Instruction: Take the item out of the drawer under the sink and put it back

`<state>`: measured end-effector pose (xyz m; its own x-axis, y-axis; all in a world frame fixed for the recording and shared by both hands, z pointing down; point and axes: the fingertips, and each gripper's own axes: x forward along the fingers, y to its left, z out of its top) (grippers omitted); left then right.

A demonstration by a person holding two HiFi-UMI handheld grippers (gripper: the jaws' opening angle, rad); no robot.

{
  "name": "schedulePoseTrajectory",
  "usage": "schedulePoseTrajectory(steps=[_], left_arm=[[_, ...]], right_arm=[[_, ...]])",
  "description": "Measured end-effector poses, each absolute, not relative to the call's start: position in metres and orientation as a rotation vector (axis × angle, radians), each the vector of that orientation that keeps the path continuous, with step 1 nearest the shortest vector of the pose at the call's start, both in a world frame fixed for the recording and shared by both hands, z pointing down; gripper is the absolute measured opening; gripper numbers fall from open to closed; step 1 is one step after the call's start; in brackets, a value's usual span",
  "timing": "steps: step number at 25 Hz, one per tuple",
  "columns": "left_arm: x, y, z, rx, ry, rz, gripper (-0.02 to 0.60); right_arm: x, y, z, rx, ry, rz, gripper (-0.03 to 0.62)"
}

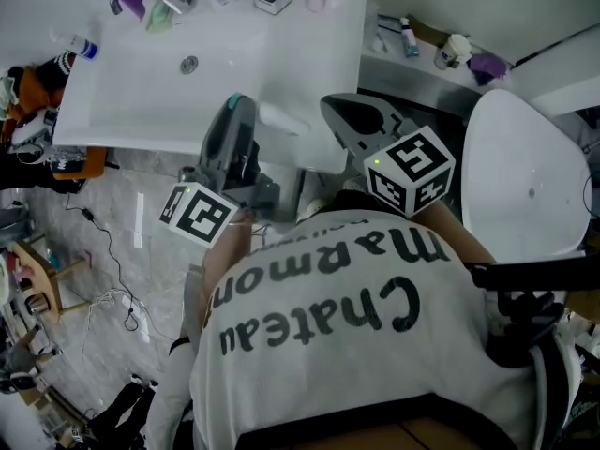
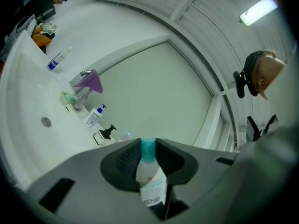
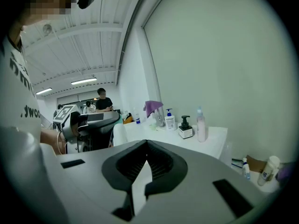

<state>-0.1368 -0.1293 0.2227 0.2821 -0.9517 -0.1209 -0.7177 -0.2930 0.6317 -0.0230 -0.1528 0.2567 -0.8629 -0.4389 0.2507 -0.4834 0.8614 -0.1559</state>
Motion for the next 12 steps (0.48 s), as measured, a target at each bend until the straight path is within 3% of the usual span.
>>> schedulePoseTrajectory(steps=[12], left_arm=[[-0.127,-0.16,0.233,2.069,-1.597,-0.576,0.098]], right_arm=[[-0.04,-0.19,0.269,0.531,-2.812,0.398,0.011]])
